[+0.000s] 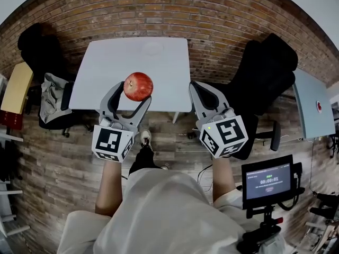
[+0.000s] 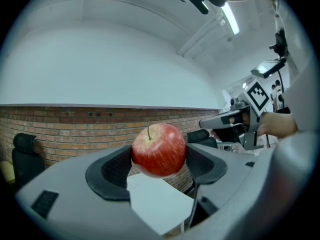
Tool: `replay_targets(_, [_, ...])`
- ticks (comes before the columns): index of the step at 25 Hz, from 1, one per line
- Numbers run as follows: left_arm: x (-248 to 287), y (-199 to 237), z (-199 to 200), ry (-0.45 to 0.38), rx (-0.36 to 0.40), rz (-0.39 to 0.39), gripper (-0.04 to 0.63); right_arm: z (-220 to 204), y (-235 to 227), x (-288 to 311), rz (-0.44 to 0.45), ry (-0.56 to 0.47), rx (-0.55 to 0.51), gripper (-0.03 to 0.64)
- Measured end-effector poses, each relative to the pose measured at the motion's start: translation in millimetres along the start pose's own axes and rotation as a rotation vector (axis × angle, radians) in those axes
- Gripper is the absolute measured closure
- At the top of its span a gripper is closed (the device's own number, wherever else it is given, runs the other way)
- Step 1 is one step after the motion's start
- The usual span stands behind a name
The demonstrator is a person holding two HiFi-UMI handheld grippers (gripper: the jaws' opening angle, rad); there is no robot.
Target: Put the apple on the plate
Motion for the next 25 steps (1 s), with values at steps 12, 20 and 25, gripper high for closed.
replay_targets(12, [69, 61, -13, 0.001, -0.019, -0.037, 0.25, -12, -30, 78, -0.025, 0.031, 0.005, 0.614])
replay_targets(20, [120, 111, -15, 0.024, -0.022, -0.081, 0.25, -9, -51, 144, -0.04, 0.047, 0.008, 0.614])
replay_targets(25, [154, 142, -16, 0.037, -0.026, -0.106, 0.25, -12, -65, 184, -0.054, 0.061, 0.022, 0.614])
Point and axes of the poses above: the fingertips, and each gripper's own axes: x forward along the fingers, y to its left, z out of its top, the point moved 10 cm from there along -x, backward along the fingers, and after that the axes turned 8 degrees about -x, right-handed, at the moved point
